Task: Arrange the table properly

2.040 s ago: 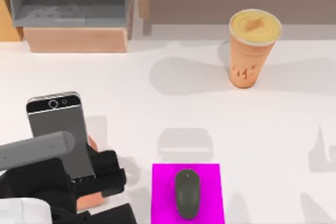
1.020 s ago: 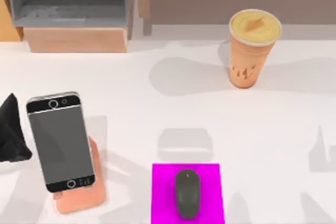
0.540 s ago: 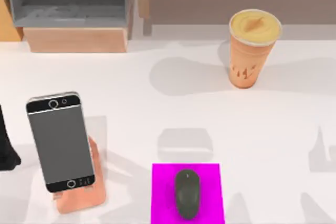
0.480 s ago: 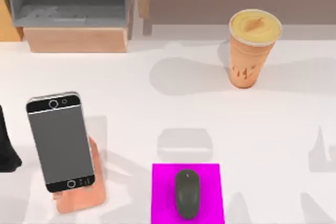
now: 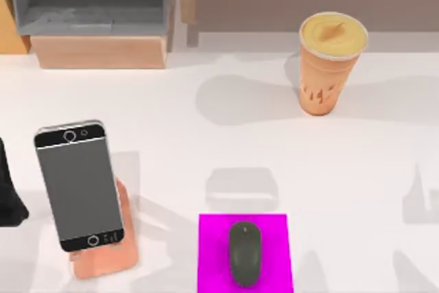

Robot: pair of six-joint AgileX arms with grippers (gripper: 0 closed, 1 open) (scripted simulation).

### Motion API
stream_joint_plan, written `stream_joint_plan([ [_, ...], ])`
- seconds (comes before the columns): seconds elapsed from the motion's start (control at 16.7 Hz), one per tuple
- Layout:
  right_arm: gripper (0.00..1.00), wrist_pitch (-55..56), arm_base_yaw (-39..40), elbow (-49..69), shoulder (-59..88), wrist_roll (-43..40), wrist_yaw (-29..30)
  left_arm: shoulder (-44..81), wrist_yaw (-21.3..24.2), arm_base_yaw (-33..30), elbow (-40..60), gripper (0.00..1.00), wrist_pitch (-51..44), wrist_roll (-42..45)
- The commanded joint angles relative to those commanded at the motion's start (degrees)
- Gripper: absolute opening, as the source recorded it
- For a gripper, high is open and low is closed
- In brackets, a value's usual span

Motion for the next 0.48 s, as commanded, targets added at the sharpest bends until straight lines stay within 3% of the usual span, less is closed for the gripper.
stream_joint_plan([
  [0.48, 1.0, 15.2, 10.8, 5.37, 26.52, 4.99, 9.66, 0.0, 0.0, 0.0, 0.0, 1.0, 0.0, 0.0],
])
